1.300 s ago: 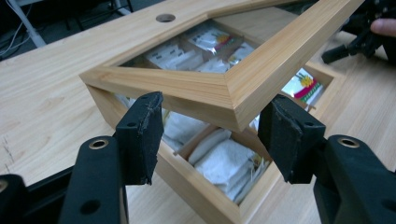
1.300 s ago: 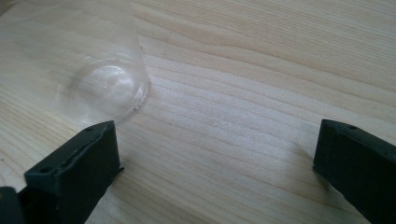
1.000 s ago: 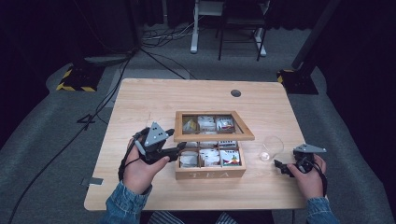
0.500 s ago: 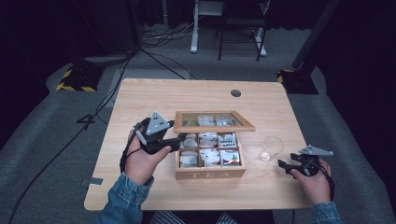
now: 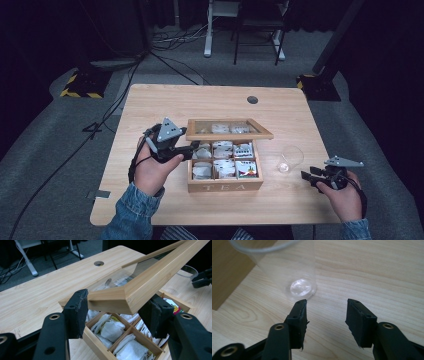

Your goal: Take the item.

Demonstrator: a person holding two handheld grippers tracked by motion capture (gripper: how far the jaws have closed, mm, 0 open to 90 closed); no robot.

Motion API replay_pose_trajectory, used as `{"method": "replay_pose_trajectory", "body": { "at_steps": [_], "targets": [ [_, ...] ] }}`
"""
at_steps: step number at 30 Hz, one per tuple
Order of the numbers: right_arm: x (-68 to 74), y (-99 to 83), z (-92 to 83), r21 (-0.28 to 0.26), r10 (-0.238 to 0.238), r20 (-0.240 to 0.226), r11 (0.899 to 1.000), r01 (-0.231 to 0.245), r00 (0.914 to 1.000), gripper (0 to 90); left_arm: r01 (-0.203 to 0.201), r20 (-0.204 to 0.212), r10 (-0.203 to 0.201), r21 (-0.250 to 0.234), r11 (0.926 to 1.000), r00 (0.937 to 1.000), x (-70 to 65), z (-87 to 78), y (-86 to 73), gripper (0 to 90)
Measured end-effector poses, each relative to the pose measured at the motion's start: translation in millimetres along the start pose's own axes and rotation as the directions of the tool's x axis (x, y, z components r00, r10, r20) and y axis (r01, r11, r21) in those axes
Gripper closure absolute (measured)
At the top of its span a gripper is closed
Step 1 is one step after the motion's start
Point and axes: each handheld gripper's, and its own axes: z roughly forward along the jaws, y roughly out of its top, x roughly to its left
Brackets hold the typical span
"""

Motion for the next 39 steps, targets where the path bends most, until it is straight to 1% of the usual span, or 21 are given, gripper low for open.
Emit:
{"method": "replay_pose_trajectory", "body": {
  "at_steps": [1,5,10,12,15,16,18,20,22,24,27,31,33,34,35,39],
  "targets": [
    [0.6,1.5,-3.2,-0.008,-0.005,-0.002,1.0,0.005,1.0,52.9,0.001,0.002,-0.001,-0.002,1.0,1.0,0.0,-0.1,0.1,41.7],
    [5.2,8.1,-15.2,-0.02,0.006,-0.008,1.0,-0.007,0.9999,52.8,0.002,0.003,-0.002,-0.004,1.0,1.0,0.0,-0.4,0.1,41.7],
    [12.9,16.8,-26.7,-0.045,-0.017,-0.009,0.999,0.017,0.9998,51.2,0.009,0.006,-0.009,-0.022,0.9997,0.9999,0.3,1.8,-2.1,41.2],
    [17.8,20.7,-30.7,-0.052,-0.011,-0.014,0.999,0.01,0.9998,51.2,0.008,-0.003,-0.008,-0.032,0.9995,1.0,-0.7,2.4,-3.1,40.9],
    [26.2,27.6,-34.9,-0.069,-0.03,-0.016,0.997,0.029,0.9994,51.0,-0.001,-0.021,0.0,-0.033,0.9994,0.9998,-1.3,4.9,-4.5,41.0],
    [29.4,30.0,-36.3,-0.073,-0.037,-0.016,0.997,0.036,0.9992,50.8,-0.003,-0.019,0.002,-0.024,0.9997,0.9998,-1.0,7.0,-5.2,41.4],
    [36.6,34.9,-38.2,-0.085,-0.041,-0.022,0.996,0.039,0.9989,50.9,-0.007,-0.026,0.007,-0.021,0.9997,0.9996,-0.6,9.6,-6.4,40.8],
    [43.4,40.1,-39.7,-0.11,-0.051,-0.032,0.993,0.047,0.9982,50.9,-0.003,-0.026,0.002,-0.027,0.9996,0.9996,0.0,10.5,-7.0,40.9],
    [51.2,45.0,-40.2,-0.123,-0.055,-0.045,0.991,0.049,0.9975,51.0,-0.003,-0.025,0.003,-0.029,0.9996,0.9997,0.5,10.3,-6.3,40.9],
    [59.8,49.9,-38.2,-0.131,-0.074,-0.064,0.989,0.065,0.9952,50.7,-0.004,-0.023,0.003,-0.033,0.9994,0.9997,1.2,9.3,-5.6,41.4],
    [73.6,57.4,-31.7,-0.128,-0.1,-0.102,0.988,0.086,0.9898,50.5,-0.003,-0.016,0.003,-0.038,0.9993,0.9999,2.1,8.2,-5.0,41.5],
    [91.0,67.2,-19.1,-0.116,-0.135,-0.14,0.986,0.12,0.9808,50.4,0.003,-0.015,-0.003,-0.045,0.999,0.9999,2.6,8.4,-4.6,41.5],
    [98.9,72.0,-13.1,-0.113,-0.152,-0.159,0.984,0.135,0.9754,50.4,-0.001,-0.015,0.0,-0.046,0.999,0.9999,3.1,8.3,-4.1,41.6],
    [102.8,74.3,-10.5,-0.109,-0.157,-0.164,0.984,0.14,0.9739,50.4,-0.001,-0.013,0.0,-0.046,0.9989,0.9999,3.4,8.4,-4.1,41.6],
    [107.0,77.4,-7.7,-0.107,-0.171,-0.171,0.982,0.154,0.9703,50.4,0.003,-0.012,-0.003,-0.046,0.9989,0.9999,3.4,8.4,-4.2,41.5],
    [119.3,85.6,-2.5,-0.105,-0.195,-0.183,0.978,0.178,0.9636,50.1,0.006,0.0,-0.006,-0.05,0.9987,1.0,5.3,8.6,-4.7,41.2]
  ]
}}
